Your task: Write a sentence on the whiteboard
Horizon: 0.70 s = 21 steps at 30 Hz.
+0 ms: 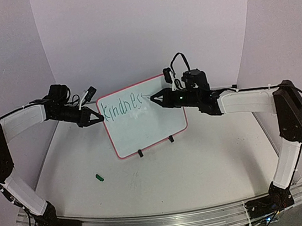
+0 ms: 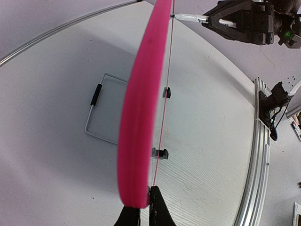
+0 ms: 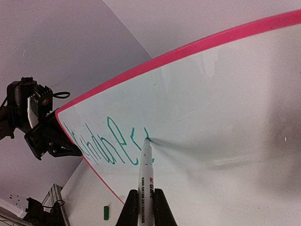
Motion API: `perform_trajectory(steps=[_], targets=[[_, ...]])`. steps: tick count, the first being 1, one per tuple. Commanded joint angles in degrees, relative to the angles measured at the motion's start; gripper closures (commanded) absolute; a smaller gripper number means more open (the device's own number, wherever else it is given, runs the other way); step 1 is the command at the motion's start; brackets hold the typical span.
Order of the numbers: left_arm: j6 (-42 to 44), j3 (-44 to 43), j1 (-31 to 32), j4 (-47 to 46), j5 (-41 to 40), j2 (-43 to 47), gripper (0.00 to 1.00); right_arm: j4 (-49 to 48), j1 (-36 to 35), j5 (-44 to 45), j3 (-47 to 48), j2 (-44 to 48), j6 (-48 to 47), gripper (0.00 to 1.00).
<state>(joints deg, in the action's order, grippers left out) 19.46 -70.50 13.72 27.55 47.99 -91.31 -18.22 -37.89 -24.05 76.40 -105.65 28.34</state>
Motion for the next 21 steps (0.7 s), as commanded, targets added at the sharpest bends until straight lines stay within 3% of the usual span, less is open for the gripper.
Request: perform_trajectory(steps=[1,12,21], targets=[[1.81,-1.22,0.17,2.27,-3.34,-0.53,1.0,0.15,0.36,-0.39,0.09,-0.11,-0.35,1.0],[1.85,-1.14,0.21,2.28,-3.34,-0.28,1.0,0.89,0.36,5.11,-3.86,3.93,-0.96,1.0],[1.75,-1.13,0.23,2.3,-3.34,-0.16,1.0,2.06,0.37,3.52,-4.24,3.59,-1.42,1.0]])
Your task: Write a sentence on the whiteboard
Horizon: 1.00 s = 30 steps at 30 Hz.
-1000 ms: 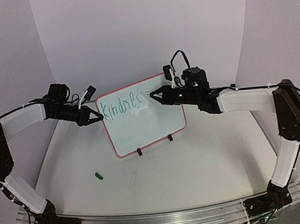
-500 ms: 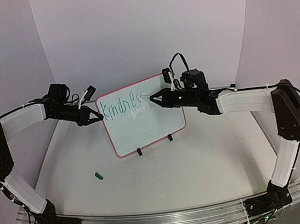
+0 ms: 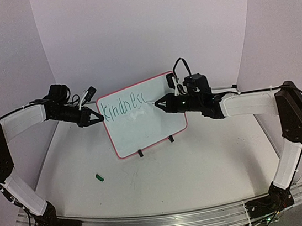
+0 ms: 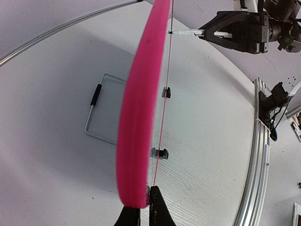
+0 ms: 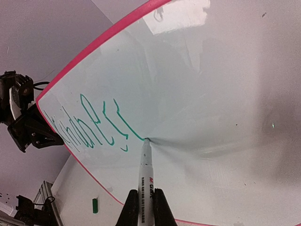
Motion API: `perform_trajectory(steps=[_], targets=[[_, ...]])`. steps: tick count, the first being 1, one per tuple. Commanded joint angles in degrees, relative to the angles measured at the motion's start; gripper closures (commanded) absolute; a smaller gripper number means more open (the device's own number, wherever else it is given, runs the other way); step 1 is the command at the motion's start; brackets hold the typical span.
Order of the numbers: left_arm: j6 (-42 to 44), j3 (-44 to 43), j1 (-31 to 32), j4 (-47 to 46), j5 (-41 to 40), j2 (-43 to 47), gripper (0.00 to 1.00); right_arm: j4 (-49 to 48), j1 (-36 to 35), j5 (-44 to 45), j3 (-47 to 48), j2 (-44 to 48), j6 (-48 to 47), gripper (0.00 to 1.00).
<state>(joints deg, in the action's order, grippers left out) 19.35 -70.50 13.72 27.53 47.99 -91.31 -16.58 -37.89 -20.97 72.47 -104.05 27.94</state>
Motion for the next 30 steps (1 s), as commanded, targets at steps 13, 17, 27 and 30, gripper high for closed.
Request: perform_trajectory(steps=[13,17,27,30], targets=[[1.83,-1.06,0.2,2.24,-3.25,-0.1,1.0,2.16,0.36,-4.18,0.09,-0.05,-1.16,1.0],[1.85,-1.04,0.22,2.22,-3.21,-0.1,1.0,1.87,0.19,-5.97,2.09,-1.32,-0.94,1.0],[1.77,-1.04,0.23,2.14,-3.16,0.07,1.0,1.55,0.16,-8.6,5.23,-2.19,-0.53,1.0],[1.81,-1.04,0.17,2.05,-3.16,0.13,1.0,1.47,0.15,-9.42,5.49,-2.17,-0.57,1.0]])
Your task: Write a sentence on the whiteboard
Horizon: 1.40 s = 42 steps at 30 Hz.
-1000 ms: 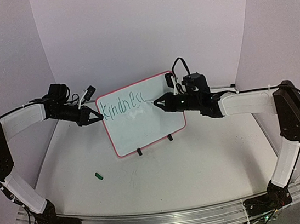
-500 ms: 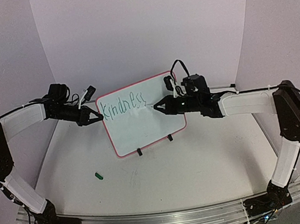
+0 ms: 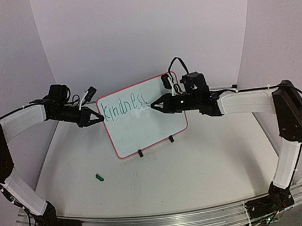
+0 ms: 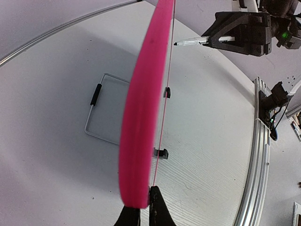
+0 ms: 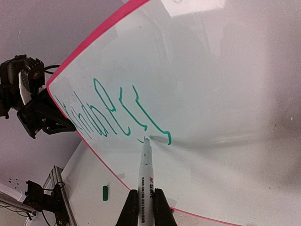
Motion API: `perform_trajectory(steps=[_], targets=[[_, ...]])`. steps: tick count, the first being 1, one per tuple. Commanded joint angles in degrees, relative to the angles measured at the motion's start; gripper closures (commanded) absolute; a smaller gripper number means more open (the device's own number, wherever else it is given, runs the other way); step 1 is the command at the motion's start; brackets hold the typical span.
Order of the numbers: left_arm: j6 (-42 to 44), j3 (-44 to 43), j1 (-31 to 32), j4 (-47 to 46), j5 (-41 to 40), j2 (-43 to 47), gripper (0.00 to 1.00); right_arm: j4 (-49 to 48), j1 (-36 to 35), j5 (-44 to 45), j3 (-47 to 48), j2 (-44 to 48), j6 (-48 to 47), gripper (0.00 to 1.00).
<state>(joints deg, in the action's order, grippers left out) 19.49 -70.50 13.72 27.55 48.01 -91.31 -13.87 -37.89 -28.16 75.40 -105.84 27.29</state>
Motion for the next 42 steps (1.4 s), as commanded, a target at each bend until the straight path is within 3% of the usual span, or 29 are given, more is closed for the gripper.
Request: perform_trajectory(steps=[1,18,26,42], targets=[[1.64,-1.04,0.19,2.08,-3.24,0.24,1.0,-1.29,0.17,-2.66,2.5,0.03,0.05,1.0],[1.36,-0.78,0.28,1.85,-3.36,0.76,1.0,1.2,2.2,3.17,-5.3,13.33,-2.36,1.0],[1.47,-0.78,0.44,1.9,-3.45,0.43,1.0,1.21,4.91,-0.34,-3.59,11.01,-1.67,1.0],[1.67,-0.92,0.44,2.12,-3.7,0.35,1.0,1.18,5.8,0.78,0.74,5.73,-1.12,1.0]])
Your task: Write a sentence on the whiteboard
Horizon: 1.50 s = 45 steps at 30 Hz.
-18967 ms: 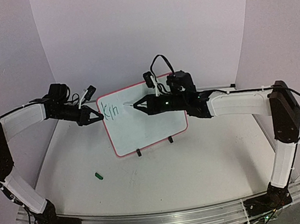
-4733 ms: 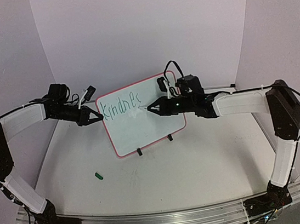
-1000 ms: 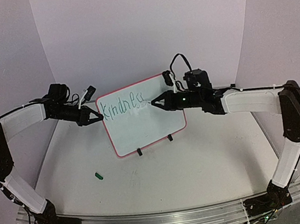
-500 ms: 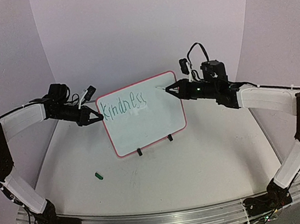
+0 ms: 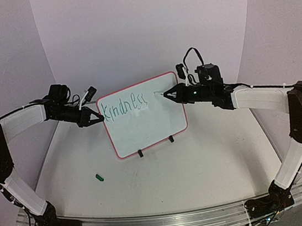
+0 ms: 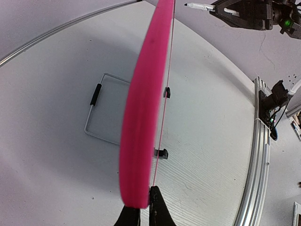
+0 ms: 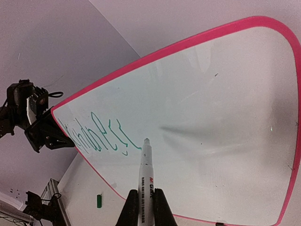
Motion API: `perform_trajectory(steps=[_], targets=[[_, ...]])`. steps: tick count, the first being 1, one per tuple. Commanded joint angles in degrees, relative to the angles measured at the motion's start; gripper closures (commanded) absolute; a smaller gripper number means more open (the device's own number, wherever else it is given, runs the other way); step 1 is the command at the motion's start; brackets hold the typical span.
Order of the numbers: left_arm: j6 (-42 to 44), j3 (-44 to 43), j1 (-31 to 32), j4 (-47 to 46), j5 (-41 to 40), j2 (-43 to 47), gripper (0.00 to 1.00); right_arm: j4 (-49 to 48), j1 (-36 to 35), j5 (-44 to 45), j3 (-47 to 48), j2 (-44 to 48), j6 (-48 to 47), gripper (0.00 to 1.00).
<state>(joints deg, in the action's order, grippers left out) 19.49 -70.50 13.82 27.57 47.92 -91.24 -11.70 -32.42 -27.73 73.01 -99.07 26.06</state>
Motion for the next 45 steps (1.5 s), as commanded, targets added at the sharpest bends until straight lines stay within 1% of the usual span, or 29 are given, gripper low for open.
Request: perform_trajectory(steps=[1,14,29,39,45], targets=[[1.69,-0.95,0.33,2.06,-3.62,0.32,1.0,-0.96,0.42,0.46,3.3,-1.18,0.08,1.0],[1.73,-0.93,0.38,2.21,-3.61,0.32,1.0,-0.97,1.2,1.83,3.69,-3.24,0.21,1.0],[1.75,-0.94,0.4,2.18,-3.58,0.17,1.0,-1.04,1.4,0.92,-2.48,-1.32,0.91,1.0],[1.72,-0.95,0.37,2.14,-3.62,0.1,1.0,-2.85,1.29,-1.74,-2.58,3.26,1.83,1.0],[1.7,-0.96,0.35,2.14,-3.62,0.0,1.0,-3.41,1.27,-1.63,-0.06,2.28,1.53,1.0]])
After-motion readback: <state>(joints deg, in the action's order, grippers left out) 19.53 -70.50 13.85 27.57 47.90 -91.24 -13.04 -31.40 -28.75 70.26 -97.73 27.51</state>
